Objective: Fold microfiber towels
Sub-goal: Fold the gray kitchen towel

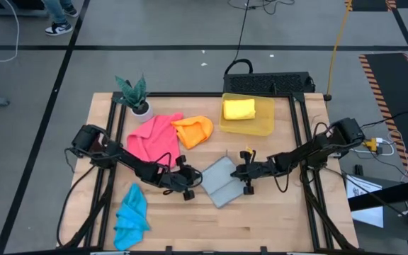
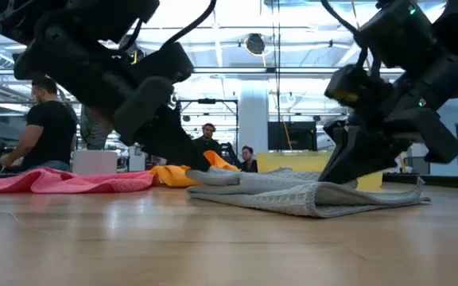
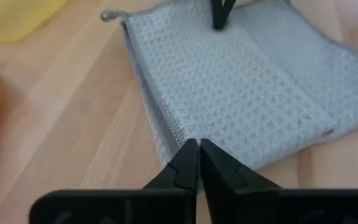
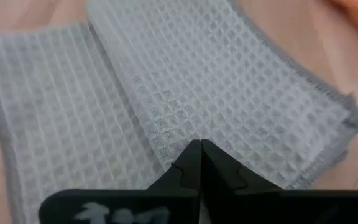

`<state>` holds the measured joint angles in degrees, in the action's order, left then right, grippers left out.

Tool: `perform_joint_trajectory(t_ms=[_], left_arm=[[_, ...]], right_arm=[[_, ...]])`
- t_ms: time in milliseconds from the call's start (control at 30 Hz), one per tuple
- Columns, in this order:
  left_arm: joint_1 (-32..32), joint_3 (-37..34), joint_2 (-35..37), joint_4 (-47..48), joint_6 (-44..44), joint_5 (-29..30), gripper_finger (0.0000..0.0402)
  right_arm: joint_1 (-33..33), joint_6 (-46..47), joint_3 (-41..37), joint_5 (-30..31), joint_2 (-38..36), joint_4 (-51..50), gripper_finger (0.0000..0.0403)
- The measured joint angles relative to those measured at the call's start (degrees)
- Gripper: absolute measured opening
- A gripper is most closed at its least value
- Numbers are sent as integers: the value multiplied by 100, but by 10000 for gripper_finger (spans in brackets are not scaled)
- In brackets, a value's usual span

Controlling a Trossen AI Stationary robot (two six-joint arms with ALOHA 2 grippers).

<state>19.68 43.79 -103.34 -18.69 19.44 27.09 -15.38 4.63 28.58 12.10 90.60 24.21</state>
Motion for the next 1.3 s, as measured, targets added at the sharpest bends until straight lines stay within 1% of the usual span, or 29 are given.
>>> perform_joint_trajectory(t_ms=[200,300,400,567,633,700,767,833,867,933,967,1000,1067,1167,1300], left_arm=[[-7,-2,153,19,-129,4,12],[-110,-2,152,42,57,-98,17],[-214,-4,152,76,127,-338,50],[-293,-4,152,190,292,-424,139],[-337,-4,187,502,407,-425,169],[-363,-13,400,1022,615,-405,190],[-382,-1,590,1209,941,-158,202],[-345,-13,759,1343,994,232,205],[-321,-17,787,1158,898,423,206],[-294,2,795,600,578,486,207],[-293,2,789,408,379,331,207],[-295,0,741,193,198,46,207],[-297,0,567,-143,26,-407,207],[-299,-3,291,-470,-5,-460,207],[-370,-5,-107,-602,17,-448,207]], right_arm=[[-8,-11,-2,-13,-129,68,0],[-8,157,-2,-13,-129,62,0],[-8,355,-2,-13,-128,72,0],[-6,354,-2,-13,30,40,4],[-6,396,-2,-13,108,-9,14],[-6,424,2,-11,144,1,28],[-6,402,4,7,157,0,43],[-5,253,4,11,149,-1,57],[-4,135,4,11,130,-19,62],[-4,-5,4,11,44,-116,70],[-6,-20,2,6,-9,-125,72],[-6,-20,2,5,-86,-154,74],[-8,-24,2,-2,-277,-139,74],[-8,71,6,2,-415,51,74],[62,328,7,-2,-373,152,74]])
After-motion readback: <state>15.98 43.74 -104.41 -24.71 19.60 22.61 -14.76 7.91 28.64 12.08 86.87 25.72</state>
